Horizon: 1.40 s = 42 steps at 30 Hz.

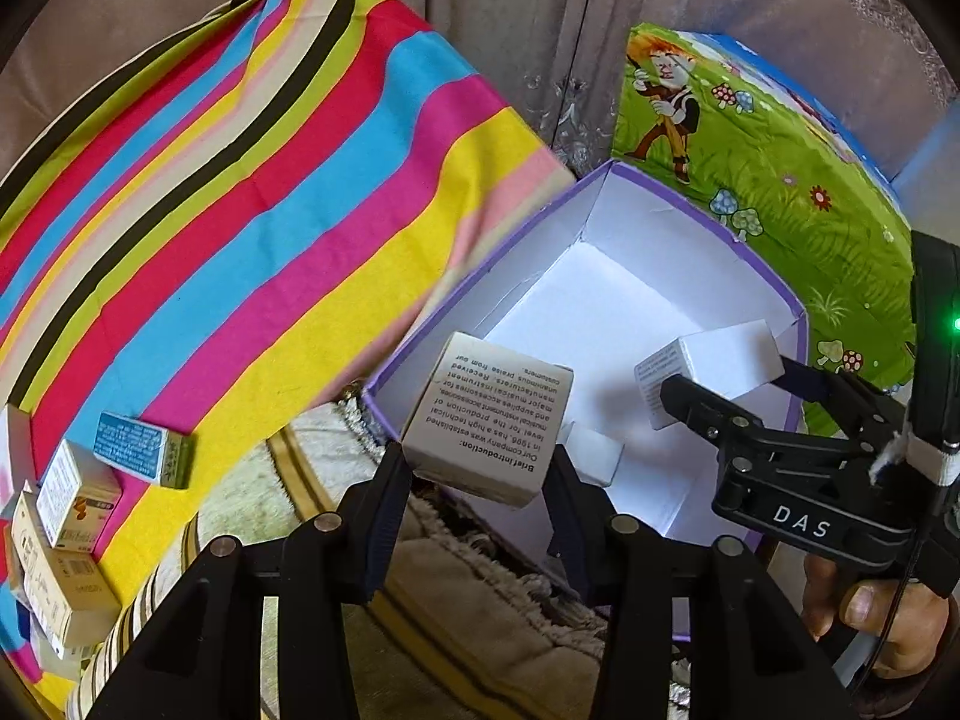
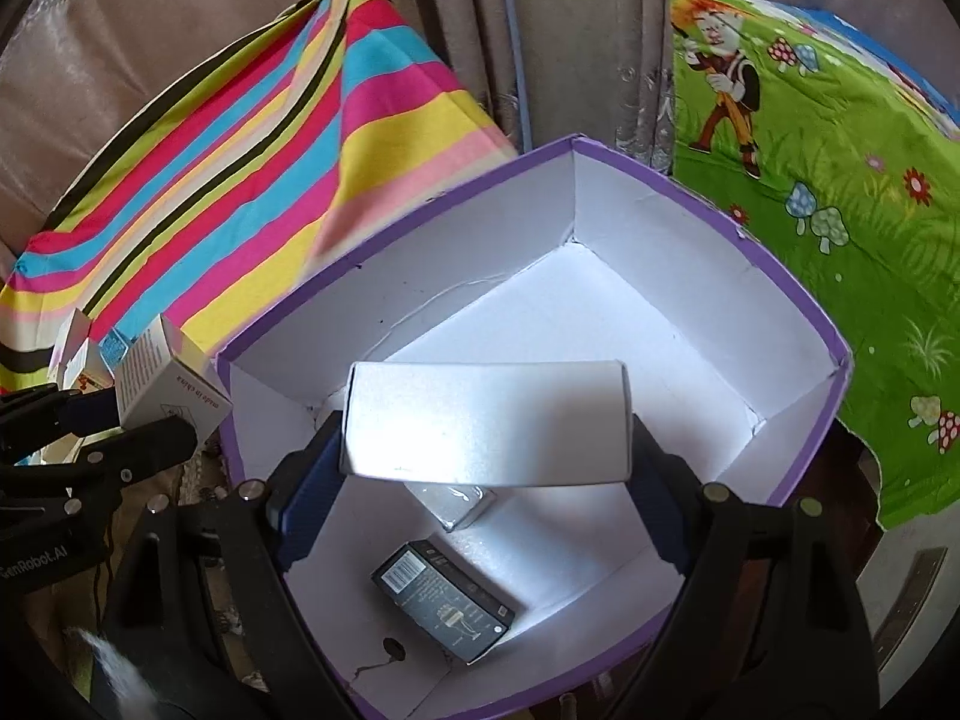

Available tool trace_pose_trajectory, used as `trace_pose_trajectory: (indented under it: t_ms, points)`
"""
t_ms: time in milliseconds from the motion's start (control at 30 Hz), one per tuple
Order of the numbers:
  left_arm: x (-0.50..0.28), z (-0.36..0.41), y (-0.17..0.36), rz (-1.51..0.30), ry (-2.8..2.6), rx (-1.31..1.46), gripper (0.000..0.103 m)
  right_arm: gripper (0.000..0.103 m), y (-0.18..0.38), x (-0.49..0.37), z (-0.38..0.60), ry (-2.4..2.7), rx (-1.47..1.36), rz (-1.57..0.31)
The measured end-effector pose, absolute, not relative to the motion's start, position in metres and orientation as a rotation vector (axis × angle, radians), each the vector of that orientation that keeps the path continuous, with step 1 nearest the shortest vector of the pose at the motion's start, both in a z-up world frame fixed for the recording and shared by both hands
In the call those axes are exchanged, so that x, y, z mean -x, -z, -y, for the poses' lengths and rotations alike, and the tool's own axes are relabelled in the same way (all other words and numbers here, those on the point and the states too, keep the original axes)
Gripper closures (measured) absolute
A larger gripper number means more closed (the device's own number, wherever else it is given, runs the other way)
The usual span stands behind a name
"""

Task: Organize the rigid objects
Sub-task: 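Carry both boxes into the storage box and open both tools to release them, then move both open tools back over the remaining boxes on the cloth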

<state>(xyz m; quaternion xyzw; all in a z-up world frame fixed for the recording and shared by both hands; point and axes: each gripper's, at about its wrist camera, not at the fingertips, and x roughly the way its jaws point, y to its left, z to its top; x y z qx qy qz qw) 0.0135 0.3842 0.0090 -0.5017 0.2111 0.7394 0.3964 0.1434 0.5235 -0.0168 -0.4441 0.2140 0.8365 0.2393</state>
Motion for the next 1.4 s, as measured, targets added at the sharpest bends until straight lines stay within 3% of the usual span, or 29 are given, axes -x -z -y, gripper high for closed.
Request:
trace_pose_trajectory:
  t_ms: [267, 867, 1400]
  points:
    - [-0.013, -0.385, -0.007, -0.539, -1.879, 1.278, 0.043, 0.014, 0.017, -0.144, -0.526, -2.280, 1.202, -0.597]
    - [-0.003, -0.361, -0.012, -0.405, -1.905, 1.320, 0.043, 0.011, 0.006, -0.142, -0.520, -2.315, 1.192, -0.608]
    - [0.025, -0.283, -0.023, -0.133, -2.002, 1.378, 0.043, 0.011, -0.021, -0.119, -0.479, -2.436, 1.225, -0.524]
